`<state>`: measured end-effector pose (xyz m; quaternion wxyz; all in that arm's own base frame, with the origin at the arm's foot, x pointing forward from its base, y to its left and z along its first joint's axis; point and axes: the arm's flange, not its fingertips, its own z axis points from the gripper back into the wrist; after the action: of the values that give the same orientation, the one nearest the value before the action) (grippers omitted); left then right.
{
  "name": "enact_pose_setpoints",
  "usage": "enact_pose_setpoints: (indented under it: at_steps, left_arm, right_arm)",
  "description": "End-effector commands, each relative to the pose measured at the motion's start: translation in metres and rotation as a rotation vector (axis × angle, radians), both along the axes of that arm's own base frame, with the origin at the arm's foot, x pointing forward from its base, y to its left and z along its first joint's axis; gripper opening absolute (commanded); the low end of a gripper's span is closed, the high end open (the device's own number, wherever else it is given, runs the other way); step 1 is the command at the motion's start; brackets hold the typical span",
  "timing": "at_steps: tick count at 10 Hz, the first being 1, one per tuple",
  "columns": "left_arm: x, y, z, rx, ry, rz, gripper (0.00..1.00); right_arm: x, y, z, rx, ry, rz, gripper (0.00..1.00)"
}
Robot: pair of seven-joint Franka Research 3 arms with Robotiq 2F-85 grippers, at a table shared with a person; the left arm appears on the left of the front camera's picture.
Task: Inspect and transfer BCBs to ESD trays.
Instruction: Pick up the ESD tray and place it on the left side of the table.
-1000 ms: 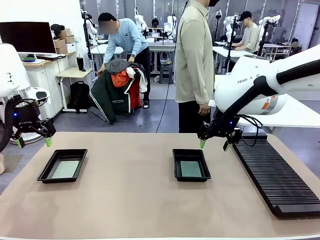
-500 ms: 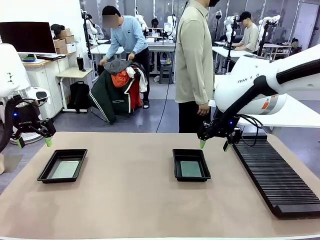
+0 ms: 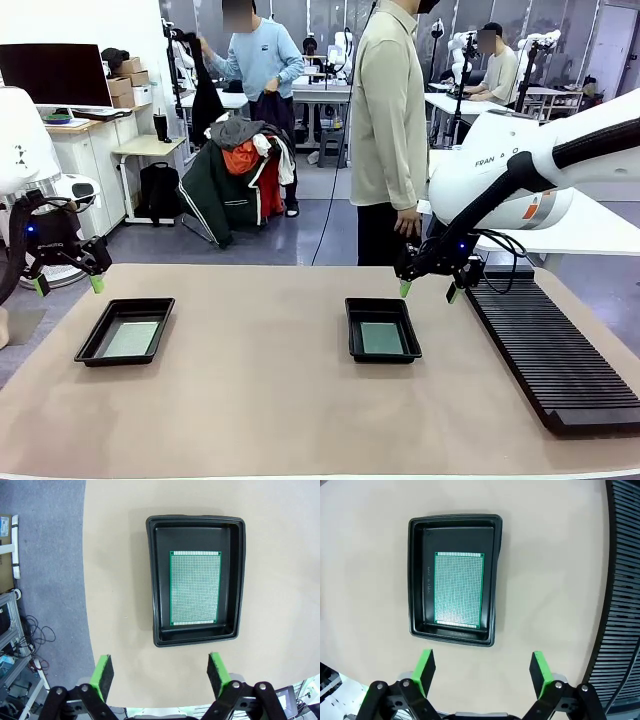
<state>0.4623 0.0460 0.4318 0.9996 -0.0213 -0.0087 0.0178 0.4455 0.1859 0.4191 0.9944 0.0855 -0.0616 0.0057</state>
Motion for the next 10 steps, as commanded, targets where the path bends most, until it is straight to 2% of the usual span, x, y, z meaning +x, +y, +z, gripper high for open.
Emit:
enact_pose_setpoints:
  at_steps: [1,10]
  left_arm:
    - [-0.0007,0.0003,-0.0022,0.000,-0.007,0.002,1.00]
    - [-0.0007,0.0003,-0.0022,0.000,-0.007,0.002,1.00]
  right_arm:
    - [-0.0011,0.0006,-0.0018,0.001,-0.007,0.001,1.00]
    - [-0.0011,0.0006,-0.0018,0.001,-0.007,0.001,1.00]
